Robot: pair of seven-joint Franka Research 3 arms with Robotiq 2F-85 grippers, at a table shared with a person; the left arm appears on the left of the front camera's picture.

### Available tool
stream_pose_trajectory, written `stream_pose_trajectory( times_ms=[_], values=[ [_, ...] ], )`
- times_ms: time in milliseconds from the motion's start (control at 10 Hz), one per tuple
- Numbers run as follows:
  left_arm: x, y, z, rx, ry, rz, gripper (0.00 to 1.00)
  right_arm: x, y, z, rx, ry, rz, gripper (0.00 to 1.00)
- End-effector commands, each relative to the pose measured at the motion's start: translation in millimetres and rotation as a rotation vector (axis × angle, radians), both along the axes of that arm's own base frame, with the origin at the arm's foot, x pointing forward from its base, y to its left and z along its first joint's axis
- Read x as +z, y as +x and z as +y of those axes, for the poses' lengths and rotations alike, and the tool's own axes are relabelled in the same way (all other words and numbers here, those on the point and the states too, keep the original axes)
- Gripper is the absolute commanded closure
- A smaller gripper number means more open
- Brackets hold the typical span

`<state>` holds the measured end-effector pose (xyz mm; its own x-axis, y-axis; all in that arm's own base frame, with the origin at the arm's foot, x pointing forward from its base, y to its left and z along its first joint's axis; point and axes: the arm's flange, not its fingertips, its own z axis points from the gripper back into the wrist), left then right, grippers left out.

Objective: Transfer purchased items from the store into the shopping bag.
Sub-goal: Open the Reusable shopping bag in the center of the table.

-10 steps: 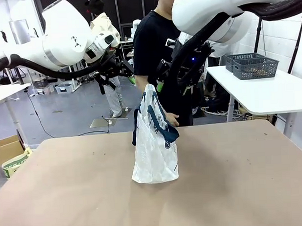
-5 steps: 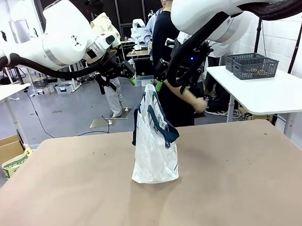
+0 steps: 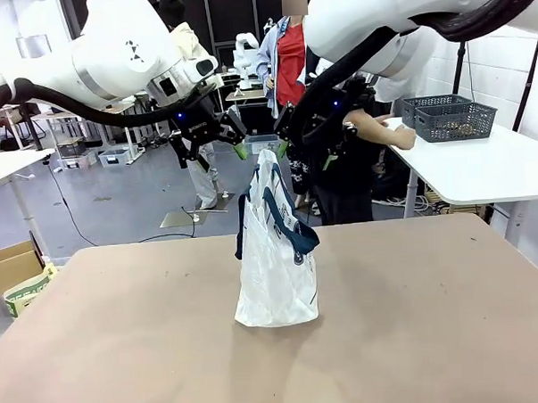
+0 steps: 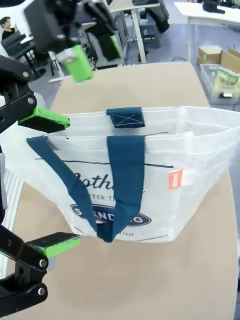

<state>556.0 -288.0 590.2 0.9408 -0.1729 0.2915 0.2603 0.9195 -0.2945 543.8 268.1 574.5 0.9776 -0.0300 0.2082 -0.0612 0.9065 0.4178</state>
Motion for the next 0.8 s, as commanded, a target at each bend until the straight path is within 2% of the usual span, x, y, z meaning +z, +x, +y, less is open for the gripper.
stream_pose_trajectory(
  times_ms=[0,200,300,500,600,700],
  values=[
    [-1.0,-24.2,0.9,-0.003,-0.027,0.030,0.00,1.9,21.1,13.9,-0.016,-0.017,0.042,0.00],
    [-15.3,-27.4,-2.7,-0.044,-0.050,0.043,0.00,-3.7,29.1,17.4,-0.004,-0.033,0.059,0.00],
    [1.3,-17.2,-5.6,-0.012,-0.018,0.028,0.00,-6.4,16.8,8.0,0.001,0.008,0.031,0.00],
    [1.3,-17.2,-5.6,-0.012,-0.018,0.028,0.00,-6.4,16.8,8.0,0.001,0.008,0.031,0.00],
    [-3.4,-21.8,-7.7,-0.019,-0.025,0.041,0.00,-7.4,23.5,11.2,0.008,0.006,0.039,0.00],
    [-8.5,-23.4,-12.1,-0.041,-0.007,0.090,0.00,-14.0,28.9,14.0,-0.003,0.029,0.062,0.00]
  ],
)
